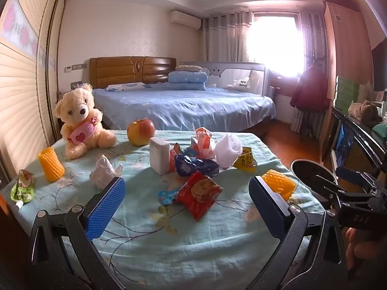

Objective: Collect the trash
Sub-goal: 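Approach the bed with both tools open toward the trash items, then grasp the red chip bag with the left tool while the right tool grasps the orange mesh net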

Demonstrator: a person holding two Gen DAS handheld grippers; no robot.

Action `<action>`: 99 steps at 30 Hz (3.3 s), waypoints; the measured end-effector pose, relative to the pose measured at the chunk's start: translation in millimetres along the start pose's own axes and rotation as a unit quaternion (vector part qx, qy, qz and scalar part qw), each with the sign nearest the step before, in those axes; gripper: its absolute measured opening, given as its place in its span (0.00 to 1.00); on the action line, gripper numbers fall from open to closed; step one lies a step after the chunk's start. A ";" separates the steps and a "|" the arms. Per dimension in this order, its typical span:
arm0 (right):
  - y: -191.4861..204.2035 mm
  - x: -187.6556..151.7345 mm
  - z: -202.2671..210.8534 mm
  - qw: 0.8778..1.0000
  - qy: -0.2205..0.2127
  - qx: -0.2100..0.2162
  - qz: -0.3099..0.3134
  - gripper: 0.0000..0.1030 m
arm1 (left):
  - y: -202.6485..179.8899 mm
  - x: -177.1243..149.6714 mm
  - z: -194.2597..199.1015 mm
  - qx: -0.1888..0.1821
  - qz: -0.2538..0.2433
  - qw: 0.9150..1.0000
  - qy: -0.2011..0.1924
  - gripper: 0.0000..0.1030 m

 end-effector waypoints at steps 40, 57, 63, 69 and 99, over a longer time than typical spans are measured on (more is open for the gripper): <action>-3.3 -2.6 -6.8 1.000 0.008 0.001 0.012 1.00 | -3.7 -7.7 -11.5 -0.008 -0.003 1.000 0.018 1.00; -18.7 -26.5 -32.7 0.995 0.103 0.011 -0.011 1.00 | 2.4 -29.8 -47.1 -0.034 0.026 0.995 0.095 1.00; -29.3 -34.8 -54.0 0.992 0.126 0.001 -0.017 1.00 | -0.6 -39.5 -72.1 -0.044 0.015 0.991 0.126 1.00; -39.7 -37.2 -73.0 0.988 0.150 -0.010 -0.027 1.00 | 4.6 -49.1 -105.4 -0.052 0.014 0.985 0.162 1.00; -70.1 -33.3 -79.2 0.985 0.140 0.002 -0.105 0.32 | -52.1 -49.5 -124.9 -0.144 0.006 0.972 0.184 0.12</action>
Point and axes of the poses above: each gripper's, at about its wrist camera, not at the fingertips, and z roughly against the way its jaws point, y to its left, x to its top, the point moved 4 cm from there along -z, roughly the way its jaws point, and after that the axes turned 8 degrees about -y, right-handed, at the moved point
